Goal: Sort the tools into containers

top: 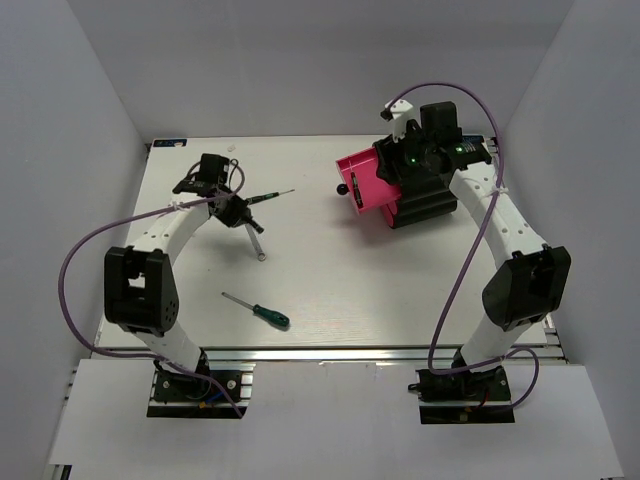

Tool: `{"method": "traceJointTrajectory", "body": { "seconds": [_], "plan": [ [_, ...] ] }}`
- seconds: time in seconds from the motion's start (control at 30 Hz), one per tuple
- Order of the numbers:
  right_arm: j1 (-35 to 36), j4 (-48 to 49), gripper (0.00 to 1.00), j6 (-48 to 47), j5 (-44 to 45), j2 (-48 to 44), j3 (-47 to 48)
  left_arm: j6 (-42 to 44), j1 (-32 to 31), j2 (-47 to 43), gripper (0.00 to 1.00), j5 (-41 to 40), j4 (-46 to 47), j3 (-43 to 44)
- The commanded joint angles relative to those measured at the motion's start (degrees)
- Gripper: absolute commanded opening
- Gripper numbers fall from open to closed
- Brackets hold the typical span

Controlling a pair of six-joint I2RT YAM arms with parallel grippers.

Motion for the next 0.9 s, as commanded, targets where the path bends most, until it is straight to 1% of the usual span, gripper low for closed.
{"method": "traceJointTrajectory", "body": {
  "seconds": [0.0, 0.03, 0.07, 0.1, 0.13, 0.17, 0.2, 0.23, 0.27, 0.3, 0.37, 0.4, 0.5, 0.57, 0.63, 0.7, 0.8, 0.83, 0.87],
  "plan": [
    [-1.1, 3.3, 0.67, 2.4, -1.3, -2.7, -0.9, 15.0, -4.0, -4.5, 0.0, 11.5, 14.8, 1.7],
    [-1.9, 3.6, 0.66, 2.9, -1.6, -2.8, -1.1, 16.5, -6.4, -3.7, 0.0, 14.3, 18.8, 2.9],
    [-2.4, 3.7, 0.67, 4.0, -1.9, -3.0, -1.4, 17.9, -7.7, -2.5, 0.0, 20.1, 25.1, 4.4],
    [-2.8, 4.1, 0.67, 4.6, -2.1, -3.1, -1.4, 20.6, -9.4, -0.8, 0.0, 21.9, 26.8, 6.9],
    [-3.7, 4.2, 0.66, 4.9, -2.7, -3.2, -1.6, 22.5, -12.2, 3.9, 0.0, 24.4, 29.1, 13.1],
    [-4.1, 4.3, 0.63, 5.5, -2.9, -3.5, -1.8, 24.3, -13.6, 6.7, 0.0, 28.0, 29.1, 17.0],
    [-4.6, 4.5, 0.6, 5.7, -2.9, -3.8, -2.4, 28.3, -14.8, 9.4, 0.0, 29.8, 28.8, 21.0],
    [-5.4, 5.2, 0.55, 6.0, -3.4, -4.1, -2.8, 30.2, -16.7, 12.3, 0.0, 31.3, 28.2, 25.2],
    [-6.0, 5.8, 0.36, 6.5, -3.5, -5.0, -3.4, 32.0, -17.5, 17.4, 0.0, 32.2, 26.4, 33.3],
    [-6.3, 6.4, 0.24, 6.9, -3.6, -5.5, -3.8, 35.0, -18.4, 19.7, 0.0, 32.4, 25.5, 37.1],
    [-7.3, 7.6, 0.11, 7.0, -3.3, -6.7, -5.2, 36.7, -20.3, 23.7, 0.0, 32.1, 24.1, 43.7],
    [-7.5, 7.8, 0.1, 7.0, -3.1, -7.0, -5.6, 37.3, -20.8, 27.4, 0.0, 31.9, 23.7, 49.7],
    [-8.6, 8.7, 0.13, 7.6, -3.1, -8.2, -7.0, 37.5, -22.2, 32.7, 0.0, 30.0, 22.1, 56.8],
    [-9.4, 9.1, 0.16, 7.9, -3.3, -8.7, -7.9, 37.4, -23.1, 33.7, 0.0, 28.7, 22.0, 57.3],
    [-10.0, 9.4, 0.18, 8.0, -3.4, -9.2, -8.5, 37.6, -24.0, 33.9, 0.02, 26.0, 21.8, 56.2],
    [-10.4, 9.6, 0.2, 8.1, -3.5, -9.4, -9.1, 38.2, -24.4, 33.7, 0.08, 24.4, 21.2, 55.4],
    [-10.7, 9.6, 0.23, 7.9, -3.9, -9.6, -9.6, 38.2, -24.7, 33.6, 0.26, 22.1, 20.3, 54.9],
    [-10.7, 9.7, 0.27, 7.6, -4.0, -9.4, -9.7, 38.1, -24.7, 33.4, 0.33, 22.0, 20.1, 55.0],
    [-10.7, 9.6, 0.28, 7.5, -4.3, -9.3, -9.7, 38.1, -24.7, 33.4, 0.36, 21.8, 20.2, 55.1]
  ]
}}
